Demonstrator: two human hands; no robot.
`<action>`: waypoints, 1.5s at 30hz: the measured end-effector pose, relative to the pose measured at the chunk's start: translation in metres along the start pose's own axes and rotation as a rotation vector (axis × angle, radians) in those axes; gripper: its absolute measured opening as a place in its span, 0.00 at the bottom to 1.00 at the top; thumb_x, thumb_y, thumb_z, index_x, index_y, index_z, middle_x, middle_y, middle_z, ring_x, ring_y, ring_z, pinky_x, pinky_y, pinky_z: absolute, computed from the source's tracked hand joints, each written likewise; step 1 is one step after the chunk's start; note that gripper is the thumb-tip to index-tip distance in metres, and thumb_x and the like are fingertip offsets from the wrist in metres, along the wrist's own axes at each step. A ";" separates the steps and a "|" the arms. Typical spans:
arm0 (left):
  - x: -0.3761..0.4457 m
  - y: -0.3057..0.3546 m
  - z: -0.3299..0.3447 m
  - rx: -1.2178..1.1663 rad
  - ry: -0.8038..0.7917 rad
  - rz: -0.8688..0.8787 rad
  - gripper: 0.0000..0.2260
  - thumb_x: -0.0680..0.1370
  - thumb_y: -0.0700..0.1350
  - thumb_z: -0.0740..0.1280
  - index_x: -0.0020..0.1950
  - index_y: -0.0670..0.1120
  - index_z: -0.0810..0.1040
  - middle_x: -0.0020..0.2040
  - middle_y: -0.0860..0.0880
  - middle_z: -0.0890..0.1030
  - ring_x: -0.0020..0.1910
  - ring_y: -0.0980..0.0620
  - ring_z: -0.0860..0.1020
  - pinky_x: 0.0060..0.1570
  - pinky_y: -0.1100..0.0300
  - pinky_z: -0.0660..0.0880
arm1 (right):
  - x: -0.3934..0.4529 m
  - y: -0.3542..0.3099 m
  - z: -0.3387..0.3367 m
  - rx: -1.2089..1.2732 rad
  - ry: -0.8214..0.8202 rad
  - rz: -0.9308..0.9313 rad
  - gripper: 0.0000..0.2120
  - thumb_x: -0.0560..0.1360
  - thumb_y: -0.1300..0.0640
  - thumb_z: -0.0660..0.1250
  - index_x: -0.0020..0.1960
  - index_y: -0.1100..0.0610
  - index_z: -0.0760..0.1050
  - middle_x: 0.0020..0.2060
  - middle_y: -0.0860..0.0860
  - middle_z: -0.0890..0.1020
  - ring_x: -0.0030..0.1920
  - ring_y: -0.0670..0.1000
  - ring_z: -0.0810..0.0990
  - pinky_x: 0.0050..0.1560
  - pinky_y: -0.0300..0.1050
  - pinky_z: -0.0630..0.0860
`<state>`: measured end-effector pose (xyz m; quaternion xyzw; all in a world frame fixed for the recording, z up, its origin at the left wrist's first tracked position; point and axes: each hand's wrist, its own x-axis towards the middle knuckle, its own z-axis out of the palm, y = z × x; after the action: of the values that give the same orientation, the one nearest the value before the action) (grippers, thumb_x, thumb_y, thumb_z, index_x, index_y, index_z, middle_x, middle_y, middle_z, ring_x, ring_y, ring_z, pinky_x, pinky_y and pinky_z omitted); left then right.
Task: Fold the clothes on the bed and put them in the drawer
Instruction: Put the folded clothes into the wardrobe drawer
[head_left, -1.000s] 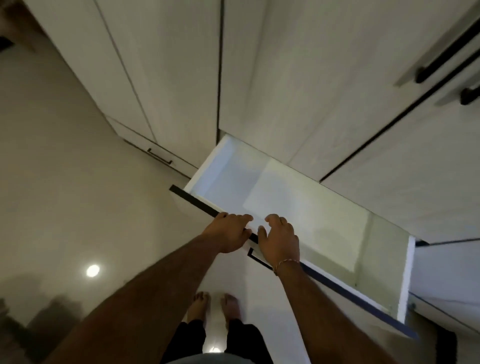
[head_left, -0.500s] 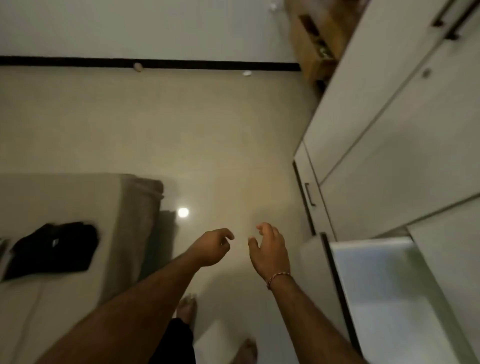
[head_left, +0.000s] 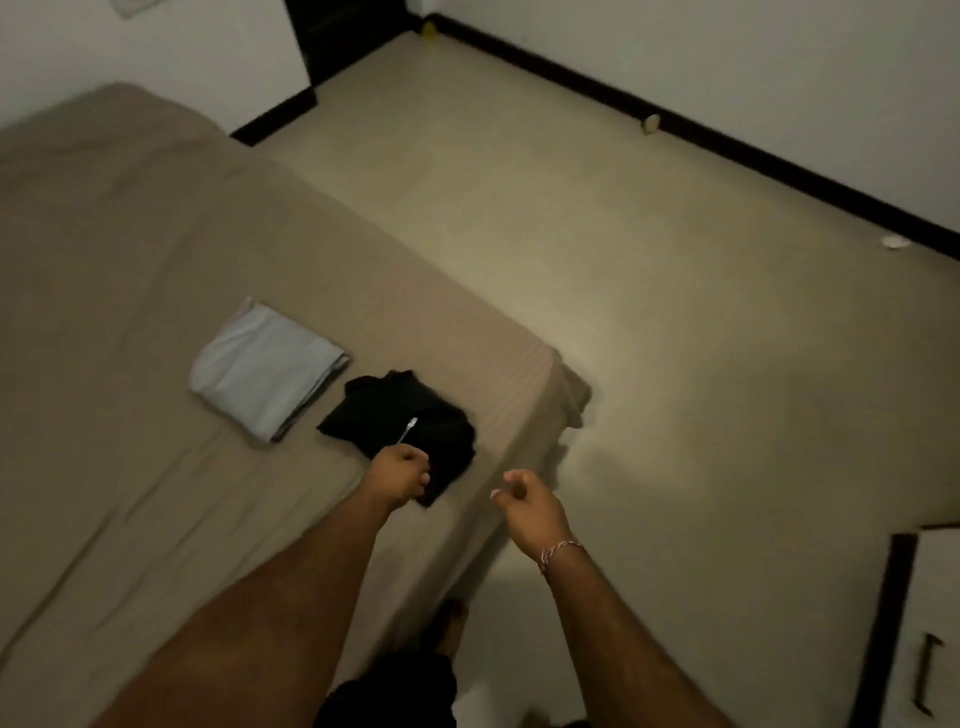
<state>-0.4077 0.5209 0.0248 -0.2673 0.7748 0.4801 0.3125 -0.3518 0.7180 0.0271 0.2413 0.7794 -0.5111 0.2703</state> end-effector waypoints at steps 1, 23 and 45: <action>0.020 -0.007 -0.016 -0.082 0.024 -0.068 0.09 0.85 0.36 0.59 0.47 0.44 0.73 0.39 0.43 0.74 0.33 0.50 0.71 0.26 0.63 0.69 | 0.018 -0.011 0.018 -0.045 -0.049 0.006 0.15 0.80 0.54 0.70 0.66 0.53 0.75 0.55 0.50 0.80 0.59 0.52 0.79 0.61 0.44 0.74; 0.208 -0.036 0.007 -1.003 0.492 -0.597 0.15 0.67 0.46 0.79 0.51 0.45 0.82 0.47 0.41 0.86 0.46 0.39 0.85 0.50 0.38 0.83 | 0.198 -0.040 0.083 -0.174 -0.339 0.318 0.13 0.71 0.46 0.75 0.51 0.48 0.77 0.54 0.55 0.83 0.56 0.56 0.82 0.64 0.58 0.79; 0.013 0.074 0.080 -1.121 -0.340 0.115 0.29 0.74 0.43 0.75 0.75 0.48 0.74 0.68 0.42 0.80 0.67 0.38 0.79 0.68 0.39 0.75 | 0.006 -0.015 -0.052 1.126 0.206 -0.041 0.19 0.78 0.70 0.67 0.68 0.60 0.78 0.60 0.59 0.85 0.59 0.60 0.85 0.57 0.57 0.82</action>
<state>-0.4510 0.6222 0.0307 -0.2684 0.3550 0.8689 0.2169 -0.3754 0.7610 0.0501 0.3817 0.4139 -0.8263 0.0128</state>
